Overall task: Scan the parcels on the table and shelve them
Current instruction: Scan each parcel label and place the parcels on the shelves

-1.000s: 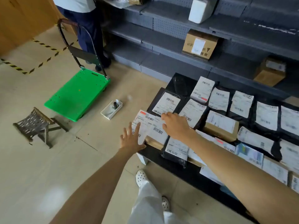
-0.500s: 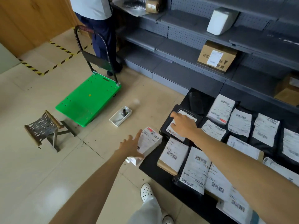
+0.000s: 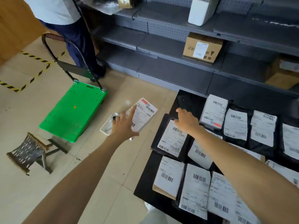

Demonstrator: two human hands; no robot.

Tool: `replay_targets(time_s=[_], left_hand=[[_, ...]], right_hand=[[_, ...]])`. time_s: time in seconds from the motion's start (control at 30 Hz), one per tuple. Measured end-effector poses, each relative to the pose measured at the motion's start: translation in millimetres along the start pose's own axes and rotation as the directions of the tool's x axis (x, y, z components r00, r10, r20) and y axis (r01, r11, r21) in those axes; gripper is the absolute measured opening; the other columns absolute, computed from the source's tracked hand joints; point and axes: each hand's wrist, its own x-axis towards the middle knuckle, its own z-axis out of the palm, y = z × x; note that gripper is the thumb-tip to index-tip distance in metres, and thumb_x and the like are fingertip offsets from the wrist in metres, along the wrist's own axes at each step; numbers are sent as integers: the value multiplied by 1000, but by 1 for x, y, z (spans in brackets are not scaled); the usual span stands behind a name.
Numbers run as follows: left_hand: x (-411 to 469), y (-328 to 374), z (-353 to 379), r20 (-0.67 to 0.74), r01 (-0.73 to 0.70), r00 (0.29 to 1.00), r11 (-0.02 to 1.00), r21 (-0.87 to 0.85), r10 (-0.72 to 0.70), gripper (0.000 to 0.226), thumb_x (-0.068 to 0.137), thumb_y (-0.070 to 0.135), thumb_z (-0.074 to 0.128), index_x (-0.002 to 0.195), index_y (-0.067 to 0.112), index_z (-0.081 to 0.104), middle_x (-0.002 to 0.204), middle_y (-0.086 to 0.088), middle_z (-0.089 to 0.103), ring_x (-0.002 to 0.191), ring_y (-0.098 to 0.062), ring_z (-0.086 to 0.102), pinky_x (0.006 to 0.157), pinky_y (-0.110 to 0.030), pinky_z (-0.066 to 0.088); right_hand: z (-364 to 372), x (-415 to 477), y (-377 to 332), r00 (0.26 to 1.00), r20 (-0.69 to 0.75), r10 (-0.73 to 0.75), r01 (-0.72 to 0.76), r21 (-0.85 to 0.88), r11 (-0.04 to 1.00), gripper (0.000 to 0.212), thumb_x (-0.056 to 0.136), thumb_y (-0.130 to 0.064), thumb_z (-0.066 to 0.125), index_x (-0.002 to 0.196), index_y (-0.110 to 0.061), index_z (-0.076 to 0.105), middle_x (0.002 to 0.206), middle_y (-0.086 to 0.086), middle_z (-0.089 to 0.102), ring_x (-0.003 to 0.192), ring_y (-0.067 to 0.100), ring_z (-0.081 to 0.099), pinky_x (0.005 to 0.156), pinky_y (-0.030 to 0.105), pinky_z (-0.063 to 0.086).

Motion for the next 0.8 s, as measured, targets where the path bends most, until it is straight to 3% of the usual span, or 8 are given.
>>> replay_targets(time_s=[0.2, 0.33, 0.43, 0.6, 0.8], left_hand=[[56, 41, 3, -28, 0, 1000, 998, -55, -1, 129, 67, 47, 85, 154, 38, -10, 146, -16, 29, 127, -40, 41, 109, -57, 35], [94, 62, 15, -61, -7, 998, 997, -71, 3, 126, 68, 46, 84, 155, 40, -7, 148, -15, 27, 133, -37, 34, 113, -53, 27], [123, 74, 25, -101, -32, 995, 996, -88, 23, 123, 69, 45, 83, 155, 40, -4, 147, -14, 28, 132, -35, 33, 111, -50, 26], [153, 78, 46, -149, -6, 989, 987, -163, -18, 120, 68, 45, 84, 155, 42, 0, 148, -13, 28, 133, -36, 33, 112, -53, 26], [169, 82, 56, -159, 25, 986, 980, -200, -57, 118, 70, 47, 82, 154, 43, 0, 152, -11, 24, 136, -35, 29, 114, -55, 25]], right_hand=[[16, 57, 37, 996, -44, 72, -69, 63, 996, 60, 100, -28, 55, 151, -11, 28, 151, 15, 36, 135, 36, 38, 100, 47, 44], [35, 102, 54, 979, -30, 201, -196, 130, 972, 82, 101, -44, 50, 160, -14, 1, 166, 20, -1, 150, 46, 6, 118, 55, 23], [60, 131, 61, 972, -17, 235, -229, 167, 959, 88, 101, -55, 42, 159, -18, -13, 164, 22, -13, 151, 46, -6, 123, 54, 12], [84, 163, 66, 955, -236, 180, -167, 74, 983, 78, 103, -55, 28, 159, -17, -10, 165, 22, -4, 153, 39, 1, 122, 49, 12], [55, 222, 71, 962, -242, 125, -112, 65, 992, 88, 96, -62, 47, 160, -22, 2, 165, 18, 10, 152, 38, 11, 121, 48, 16]])
